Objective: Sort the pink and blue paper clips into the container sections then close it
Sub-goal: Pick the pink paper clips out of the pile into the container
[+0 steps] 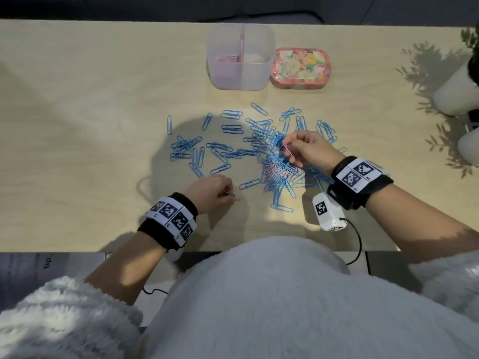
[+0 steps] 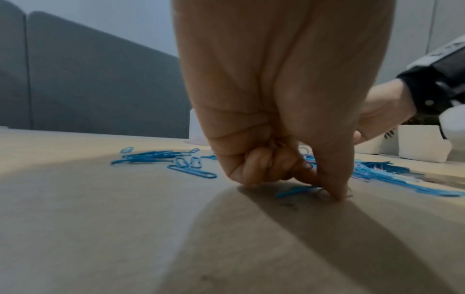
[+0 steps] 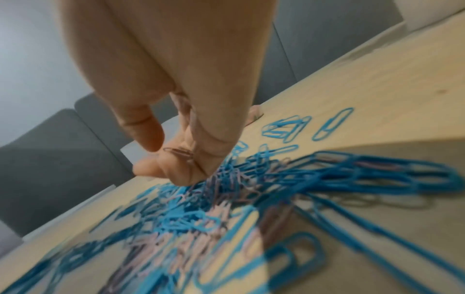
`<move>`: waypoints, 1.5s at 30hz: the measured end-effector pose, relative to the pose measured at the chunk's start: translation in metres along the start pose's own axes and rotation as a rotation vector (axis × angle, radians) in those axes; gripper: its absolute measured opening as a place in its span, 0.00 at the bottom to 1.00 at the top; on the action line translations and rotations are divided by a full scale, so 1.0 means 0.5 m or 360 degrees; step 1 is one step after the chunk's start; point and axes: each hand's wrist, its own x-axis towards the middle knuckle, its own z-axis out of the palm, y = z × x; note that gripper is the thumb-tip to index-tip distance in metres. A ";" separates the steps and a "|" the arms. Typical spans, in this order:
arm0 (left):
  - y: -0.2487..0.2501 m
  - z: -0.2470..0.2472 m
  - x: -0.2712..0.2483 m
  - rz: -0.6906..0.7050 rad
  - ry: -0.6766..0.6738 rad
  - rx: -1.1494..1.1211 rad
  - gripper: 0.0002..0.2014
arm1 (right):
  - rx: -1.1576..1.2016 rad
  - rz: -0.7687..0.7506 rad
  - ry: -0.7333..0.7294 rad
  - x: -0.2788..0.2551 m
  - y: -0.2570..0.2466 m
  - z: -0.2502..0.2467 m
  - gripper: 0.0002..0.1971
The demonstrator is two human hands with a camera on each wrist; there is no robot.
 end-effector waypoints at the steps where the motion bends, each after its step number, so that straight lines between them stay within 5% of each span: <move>1: -0.002 0.000 0.002 -0.0004 -0.0008 -0.0020 0.09 | 0.0005 0.0013 -0.0023 0.000 0.009 0.003 0.12; 5: -0.009 -0.014 0.010 -0.0084 0.0060 -0.0169 0.08 | -0.0251 -0.0041 -0.0108 0.000 0.036 0.031 0.15; 10: -0.030 -0.049 0.014 -0.0239 0.0147 -0.0427 0.07 | -0.1298 -0.0401 -0.0014 0.004 0.040 0.059 0.05; 13: -0.042 -0.062 0.016 -0.0295 0.0222 -0.0550 0.05 | -0.1389 -0.0434 -0.0056 0.007 0.036 0.061 0.05; 16: -0.047 -0.068 0.014 -0.0320 0.0296 -0.0660 0.05 | -0.1031 -0.0362 -0.0139 0.009 0.030 0.047 0.08; 19: -0.041 -0.062 0.014 -0.0323 0.0379 -0.0500 0.03 | -0.0263 -0.0080 -0.0088 0.001 0.026 0.021 0.12; 23: -0.023 -0.058 0.016 -0.0202 0.0500 -0.0344 0.14 | 0.0429 0.0212 -0.0136 -0.016 0.023 -0.020 0.13; 28: -0.003 -0.035 0.012 -0.0075 0.0183 -0.0260 0.08 | 0.0656 0.0254 -0.0056 -0.023 0.039 -0.048 0.12; 32: -0.009 -0.021 0.019 0.0025 0.0082 -0.0041 0.10 | 0.0361 0.0103 -0.0006 -0.022 0.056 -0.033 0.12; 39: 0.011 -0.024 0.032 -0.0114 0.0045 -0.0216 0.08 | -0.1252 -0.0440 -0.0073 -0.029 0.063 0.014 0.05; 45: 0.057 -0.059 0.070 -0.0267 0.0058 -0.1037 0.10 | -0.1159 -0.0390 -0.0093 -0.017 0.059 0.012 0.04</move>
